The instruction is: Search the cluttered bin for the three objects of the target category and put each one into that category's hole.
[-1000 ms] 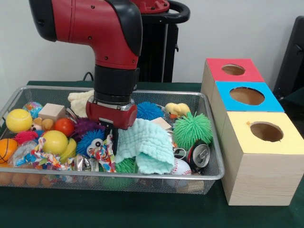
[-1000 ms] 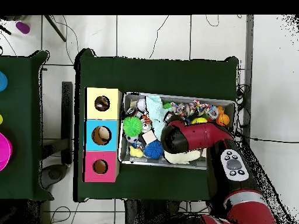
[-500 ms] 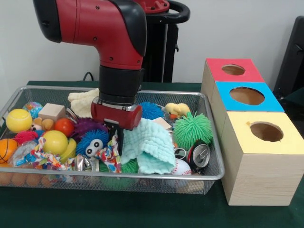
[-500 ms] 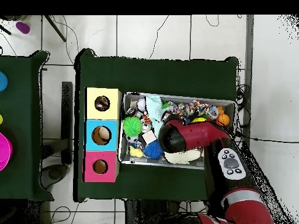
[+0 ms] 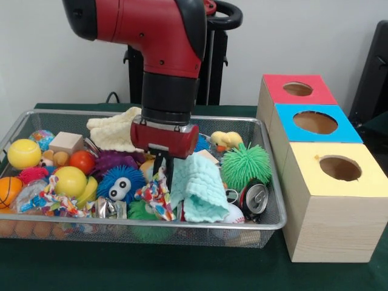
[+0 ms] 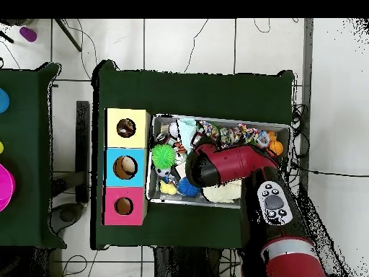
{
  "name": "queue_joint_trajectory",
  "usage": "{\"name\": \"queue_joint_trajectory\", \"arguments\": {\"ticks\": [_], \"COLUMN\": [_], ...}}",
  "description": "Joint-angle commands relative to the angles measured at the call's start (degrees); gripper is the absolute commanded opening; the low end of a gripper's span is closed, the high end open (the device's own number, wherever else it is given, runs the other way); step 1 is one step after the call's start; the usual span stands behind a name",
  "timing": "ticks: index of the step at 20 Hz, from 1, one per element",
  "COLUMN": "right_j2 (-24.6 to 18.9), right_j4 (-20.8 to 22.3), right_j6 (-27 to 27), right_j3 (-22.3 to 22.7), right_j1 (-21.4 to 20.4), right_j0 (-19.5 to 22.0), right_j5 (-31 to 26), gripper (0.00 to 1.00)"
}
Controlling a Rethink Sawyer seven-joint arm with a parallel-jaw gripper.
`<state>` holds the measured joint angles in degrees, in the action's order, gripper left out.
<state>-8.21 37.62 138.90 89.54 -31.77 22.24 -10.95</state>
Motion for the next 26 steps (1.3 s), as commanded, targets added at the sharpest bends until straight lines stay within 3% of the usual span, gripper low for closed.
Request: {"name": "queue_joint_trajectory", "arguments": {"ticks": [1,18,26], "right_j2": [-3.47,-5.92,-4.06], "right_j4": [-0.3,-0.66,-3.92], "right_j6": [-7.67,-9.12,-4.47], "right_j3": [-1.01,-2.45,-1.03], "right_j1": [-7.35,-10.86,-14.1], "right_j0": [-0.3,0.07,-4.08], "right_j5": [-8.69,-13.93,-19.53], "gripper": [0.0,0.0,0.0]}}
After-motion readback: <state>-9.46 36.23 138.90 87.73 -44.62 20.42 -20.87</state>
